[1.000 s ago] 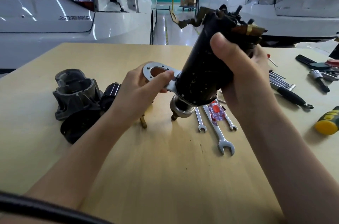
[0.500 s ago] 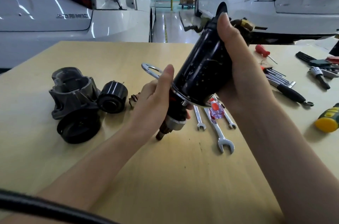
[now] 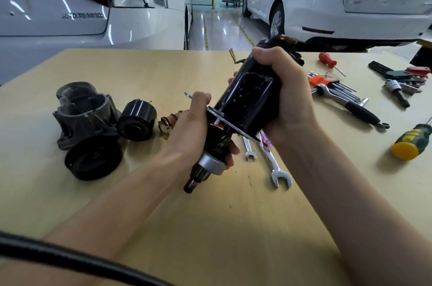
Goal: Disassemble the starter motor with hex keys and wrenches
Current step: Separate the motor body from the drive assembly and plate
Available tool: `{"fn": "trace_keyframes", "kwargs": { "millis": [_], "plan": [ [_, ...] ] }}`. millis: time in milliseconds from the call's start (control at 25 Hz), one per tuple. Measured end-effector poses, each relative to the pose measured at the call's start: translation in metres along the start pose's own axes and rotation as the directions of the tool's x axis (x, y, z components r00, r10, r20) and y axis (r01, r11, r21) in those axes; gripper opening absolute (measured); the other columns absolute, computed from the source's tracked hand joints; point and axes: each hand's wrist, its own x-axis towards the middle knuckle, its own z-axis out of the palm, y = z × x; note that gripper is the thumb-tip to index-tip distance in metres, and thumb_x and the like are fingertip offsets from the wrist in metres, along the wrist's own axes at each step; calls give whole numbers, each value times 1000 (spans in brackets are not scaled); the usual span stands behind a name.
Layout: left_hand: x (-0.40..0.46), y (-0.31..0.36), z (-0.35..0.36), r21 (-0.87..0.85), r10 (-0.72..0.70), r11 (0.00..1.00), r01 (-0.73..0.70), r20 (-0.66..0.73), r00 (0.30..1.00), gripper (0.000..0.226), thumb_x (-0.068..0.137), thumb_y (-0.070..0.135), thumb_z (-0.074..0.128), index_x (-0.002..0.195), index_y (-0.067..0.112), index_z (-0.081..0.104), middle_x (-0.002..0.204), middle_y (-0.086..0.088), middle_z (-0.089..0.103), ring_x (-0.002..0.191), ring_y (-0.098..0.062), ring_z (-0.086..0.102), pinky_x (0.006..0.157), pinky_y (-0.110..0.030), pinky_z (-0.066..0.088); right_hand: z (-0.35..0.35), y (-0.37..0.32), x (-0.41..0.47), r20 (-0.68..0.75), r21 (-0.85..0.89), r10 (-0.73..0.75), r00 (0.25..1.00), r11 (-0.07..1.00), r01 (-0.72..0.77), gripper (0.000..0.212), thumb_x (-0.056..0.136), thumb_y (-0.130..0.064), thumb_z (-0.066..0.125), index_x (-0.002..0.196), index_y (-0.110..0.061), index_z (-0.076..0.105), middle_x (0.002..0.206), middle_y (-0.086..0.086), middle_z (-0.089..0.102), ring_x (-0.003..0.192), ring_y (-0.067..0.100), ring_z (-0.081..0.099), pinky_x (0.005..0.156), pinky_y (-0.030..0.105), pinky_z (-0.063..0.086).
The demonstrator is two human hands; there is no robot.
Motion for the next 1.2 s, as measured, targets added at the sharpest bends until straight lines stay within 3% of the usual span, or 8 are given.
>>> {"fn": "trace_keyframes", "kwargs": {
  "millis": [200,480,640,720,840,960,1080,1200],
  "plan": [
    [0,1,0,54,15,999,-11,-75,997,54,98,42,21,81,1,52,55,-21,62,40,-31,55,43,-29,45,2,4,0,-154,-44,-3,988,999,-4,32,63,-33,78,81,-13,61,75,8,55,63,23,58,62,36,53],
    [-1,2,3,28,-14,999,17,-85,996,53,99,42,27,78,2,54,55,-20,61,38,-31,55,40,-28,46,-3,6,5,-163,25,43,986,999,-39,27,68,-33,77,76,-14,60,70,5,56,59,21,57,59,35,53],
    [-3,10,-5,-161,-199,961,225,163,966,78,95,62,30,72,1,72,64,-20,67,49,-30,64,44,-29,52,-12,5,12,-191,161,192,963,974,-162,27,74,-33,73,72,-12,57,56,5,58,48,21,59,58,34,56],
    [-3,15,-11,-204,-200,944,259,273,941,83,90,68,32,79,-2,75,75,-22,71,59,-31,70,48,-30,55,-18,4,15,-199,280,259,945,939,-199,32,74,-36,73,73,-9,56,56,8,59,48,24,61,63,39,58],
    [0,15,-14,-121,-134,980,159,191,972,75,78,69,42,102,2,66,93,-26,71,68,-30,71,49,-32,56,-22,5,15,-138,399,317,938,885,-240,39,78,-41,68,77,-4,58,62,12,63,53,28,64,65,42,59],
    [2,12,-12,-76,-44,995,58,163,986,63,73,65,50,99,11,67,111,-28,64,82,-36,69,53,-35,57,-25,8,13,-82,409,326,942,873,-266,50,81,-47,63,71,2,66,75,16,69,60,31,68,62,43,59],
    [2,12,-13,-67,56,997,-42,220,974,52,76,59,51,93,13,69,112,-31,61,90,-38,68,56,-35,57,-25,6,12,-11,427,314,949,860,-280,64,88,-51,53,65,6,71,77,19,71,58,33,69,54,46,58],
    [-1,11,-13,-182,189,973,-140,288,939,41,80,47,61,93,10,71,98,-21,70,83,-25,70,63,-31,58,-24,2,9,-2,440,268,963,865,-240,61,96,-46,42,68,1,69,66,18,69,50,29,67,42,35,54]
  ]
}}
